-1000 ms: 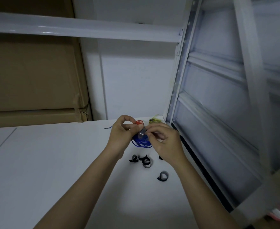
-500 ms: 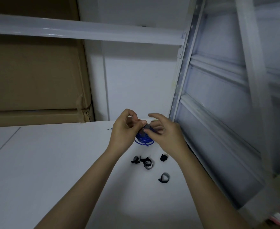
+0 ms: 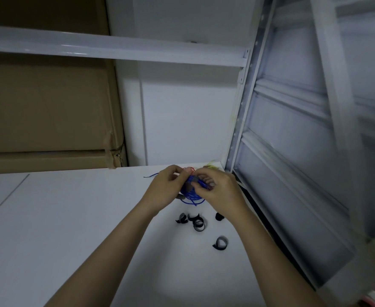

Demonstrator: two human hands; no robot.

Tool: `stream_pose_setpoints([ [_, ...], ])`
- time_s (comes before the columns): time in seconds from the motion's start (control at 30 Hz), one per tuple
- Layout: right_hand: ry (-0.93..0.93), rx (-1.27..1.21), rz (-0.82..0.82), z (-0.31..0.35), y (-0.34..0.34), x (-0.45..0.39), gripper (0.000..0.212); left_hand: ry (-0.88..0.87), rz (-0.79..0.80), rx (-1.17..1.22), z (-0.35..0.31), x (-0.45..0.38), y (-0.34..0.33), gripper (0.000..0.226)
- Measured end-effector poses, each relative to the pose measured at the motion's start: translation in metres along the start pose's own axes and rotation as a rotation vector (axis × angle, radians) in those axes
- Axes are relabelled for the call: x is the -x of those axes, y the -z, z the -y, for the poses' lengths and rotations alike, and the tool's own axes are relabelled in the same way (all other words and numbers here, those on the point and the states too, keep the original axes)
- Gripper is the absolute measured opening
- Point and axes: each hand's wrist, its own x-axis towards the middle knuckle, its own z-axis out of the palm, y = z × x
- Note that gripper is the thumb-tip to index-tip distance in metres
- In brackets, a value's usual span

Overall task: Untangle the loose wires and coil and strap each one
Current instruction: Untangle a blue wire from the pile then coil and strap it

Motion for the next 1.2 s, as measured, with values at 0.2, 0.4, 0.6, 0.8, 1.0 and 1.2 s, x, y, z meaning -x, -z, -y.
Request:
stream_pose_setpoints([
  [0.2, -0.123, -0.135, 0.027, 0.002, 0.002, 0.002, 0.024, -0.041, 0.008, 0.14, 0.006, -0.002, -0.001, 0.014],
  [0.4, -0.16, -0.195, 0.037, -0.003, -0.004, 0.006, 0.013, -0.107, 0.048, 0.1, 0.016, 0.001, 0.002, 0.015],
  [0.6, -0.105, -0.209, 0.069, -0.011, -0.024, 0.015, 0.021, -0.106, -0.061, 0.11, 0.034, 0.006, 0.005, 0.015],
  [0.8, -0.455, -0.344, 0.032, -0.021, -0.058, 0.02, 0.018, -0.077, -0.211, 0.174, 0.057, -0.001, 0.01, 0.015],
  [1.0, -0.423, -0.24, 0.078, -0.032, -0.079, -0.002, 0.01, -0.018, -0.144, -0.065, 0.084, -0.02, 0.029, 0.015],
  [1.2, -0.449, -0.075, 0.025, -0.056, -0.081, -0.015, 0.018, 0.024, -0.227, -0.368, 0.108, -0.049, 0.026, 0.015],
])
